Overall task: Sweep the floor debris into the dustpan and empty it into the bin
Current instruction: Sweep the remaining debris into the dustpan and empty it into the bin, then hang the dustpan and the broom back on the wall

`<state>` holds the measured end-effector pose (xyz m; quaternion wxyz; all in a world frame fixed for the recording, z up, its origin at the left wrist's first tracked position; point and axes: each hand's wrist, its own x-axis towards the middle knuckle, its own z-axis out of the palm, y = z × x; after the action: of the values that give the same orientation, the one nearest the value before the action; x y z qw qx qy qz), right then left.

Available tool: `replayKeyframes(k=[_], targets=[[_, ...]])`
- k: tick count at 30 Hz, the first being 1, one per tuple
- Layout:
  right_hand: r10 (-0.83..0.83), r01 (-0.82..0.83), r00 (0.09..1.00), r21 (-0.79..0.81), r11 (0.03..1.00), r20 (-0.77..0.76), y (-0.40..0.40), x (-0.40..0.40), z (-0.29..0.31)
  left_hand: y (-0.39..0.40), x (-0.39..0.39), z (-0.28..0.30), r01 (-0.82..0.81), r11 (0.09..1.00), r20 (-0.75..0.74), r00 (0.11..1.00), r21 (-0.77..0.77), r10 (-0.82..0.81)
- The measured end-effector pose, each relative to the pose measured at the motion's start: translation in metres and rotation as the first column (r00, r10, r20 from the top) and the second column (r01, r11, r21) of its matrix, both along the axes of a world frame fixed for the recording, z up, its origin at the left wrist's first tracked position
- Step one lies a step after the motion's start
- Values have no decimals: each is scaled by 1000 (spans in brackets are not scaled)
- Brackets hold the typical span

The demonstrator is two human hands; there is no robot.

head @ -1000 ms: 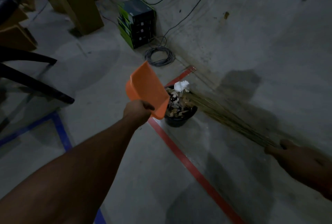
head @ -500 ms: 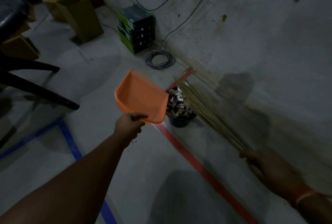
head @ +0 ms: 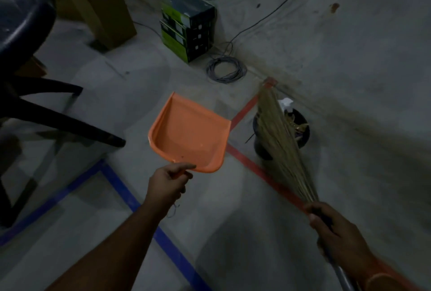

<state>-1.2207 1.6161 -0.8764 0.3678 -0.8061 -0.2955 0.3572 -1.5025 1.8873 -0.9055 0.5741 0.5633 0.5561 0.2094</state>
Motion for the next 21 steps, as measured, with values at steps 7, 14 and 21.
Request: replayKeyframes(k=[7, 14, 21], targets=[[-173, 178, 981, 53, 983, -89, 43, -51, 4, 18, -45, 5, 77, 997, 32, 997, 1, -77], [-240, 249, 960, 46, 967, -145, 31, -80, 24, 7, -52, 23, 140, 990, 54, 988, 23, -141], [-253, 264, 948, 36, 964, -191, -23, -91, 70, -36, -41, 81, 217, 974, 97, 970, 65, -222]])
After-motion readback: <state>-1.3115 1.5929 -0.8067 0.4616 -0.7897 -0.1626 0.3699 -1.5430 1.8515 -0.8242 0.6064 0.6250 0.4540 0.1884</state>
